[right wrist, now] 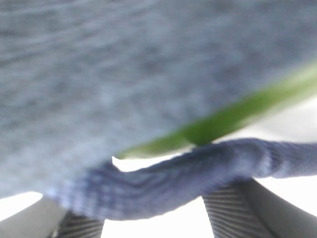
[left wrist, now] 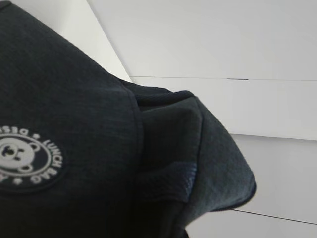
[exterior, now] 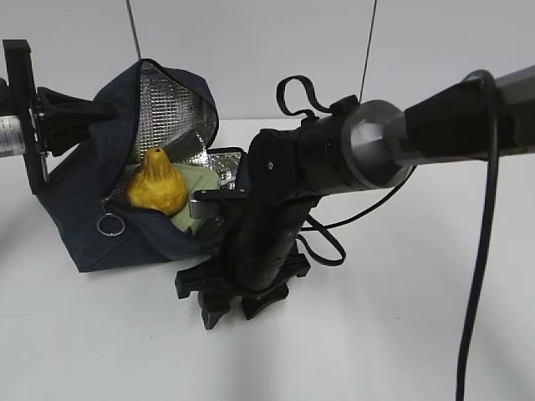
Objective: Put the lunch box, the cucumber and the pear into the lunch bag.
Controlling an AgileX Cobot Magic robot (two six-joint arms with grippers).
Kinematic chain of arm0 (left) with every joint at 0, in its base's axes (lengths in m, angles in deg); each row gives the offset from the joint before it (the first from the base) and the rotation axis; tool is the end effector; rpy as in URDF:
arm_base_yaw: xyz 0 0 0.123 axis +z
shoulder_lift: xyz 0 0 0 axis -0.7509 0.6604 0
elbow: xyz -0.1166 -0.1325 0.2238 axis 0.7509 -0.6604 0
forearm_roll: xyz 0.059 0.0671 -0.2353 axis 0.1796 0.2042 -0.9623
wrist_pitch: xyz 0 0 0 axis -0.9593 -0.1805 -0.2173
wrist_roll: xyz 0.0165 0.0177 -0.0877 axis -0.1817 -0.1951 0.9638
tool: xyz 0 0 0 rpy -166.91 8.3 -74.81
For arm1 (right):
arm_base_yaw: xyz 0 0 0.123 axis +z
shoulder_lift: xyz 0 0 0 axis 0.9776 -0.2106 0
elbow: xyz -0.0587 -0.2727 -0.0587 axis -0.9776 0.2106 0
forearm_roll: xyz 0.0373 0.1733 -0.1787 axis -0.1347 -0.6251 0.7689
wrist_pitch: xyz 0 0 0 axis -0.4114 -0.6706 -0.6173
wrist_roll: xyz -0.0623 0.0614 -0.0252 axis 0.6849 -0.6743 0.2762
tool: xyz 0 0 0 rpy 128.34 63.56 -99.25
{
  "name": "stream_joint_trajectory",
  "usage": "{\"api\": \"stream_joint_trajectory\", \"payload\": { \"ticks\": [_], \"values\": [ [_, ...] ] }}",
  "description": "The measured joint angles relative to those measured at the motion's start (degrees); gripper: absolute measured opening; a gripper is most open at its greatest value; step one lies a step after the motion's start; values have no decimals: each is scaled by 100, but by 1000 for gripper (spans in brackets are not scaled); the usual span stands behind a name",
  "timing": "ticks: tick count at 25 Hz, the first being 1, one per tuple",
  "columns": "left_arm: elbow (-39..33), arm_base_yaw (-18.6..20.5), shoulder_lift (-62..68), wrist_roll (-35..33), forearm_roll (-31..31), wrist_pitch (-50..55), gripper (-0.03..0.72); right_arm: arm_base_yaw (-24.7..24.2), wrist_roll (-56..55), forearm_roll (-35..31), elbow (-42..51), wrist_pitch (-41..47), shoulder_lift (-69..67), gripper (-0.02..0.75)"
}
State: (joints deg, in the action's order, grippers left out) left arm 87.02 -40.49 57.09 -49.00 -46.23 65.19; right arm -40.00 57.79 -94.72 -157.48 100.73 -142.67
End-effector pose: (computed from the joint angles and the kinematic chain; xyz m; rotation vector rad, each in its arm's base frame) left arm 0.3312 -0.0350 0.2169 -0.5529 2.0899 -1.7188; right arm 0.3208 0.2762 0.1251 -0.5558 2.9674 0.4747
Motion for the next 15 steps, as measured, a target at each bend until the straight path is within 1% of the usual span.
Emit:
{"api": "stream_joint_trajectory", "payload": {
  "ticks": [7, 12, 15],
  "values": [
    [0, 0, 0, 0, 0, 0, 2, 0, -320, 909, -4, 311, 41, 443],
    [0, 0, 0, 0, 0, 0, 2, 0, -604, 1779, -13, 742, 69, 443],
    [0, 0, 0, 0, 0, 0, 2, 0, -641, 1984, 19, 837, 104, 443]
  ]
}}
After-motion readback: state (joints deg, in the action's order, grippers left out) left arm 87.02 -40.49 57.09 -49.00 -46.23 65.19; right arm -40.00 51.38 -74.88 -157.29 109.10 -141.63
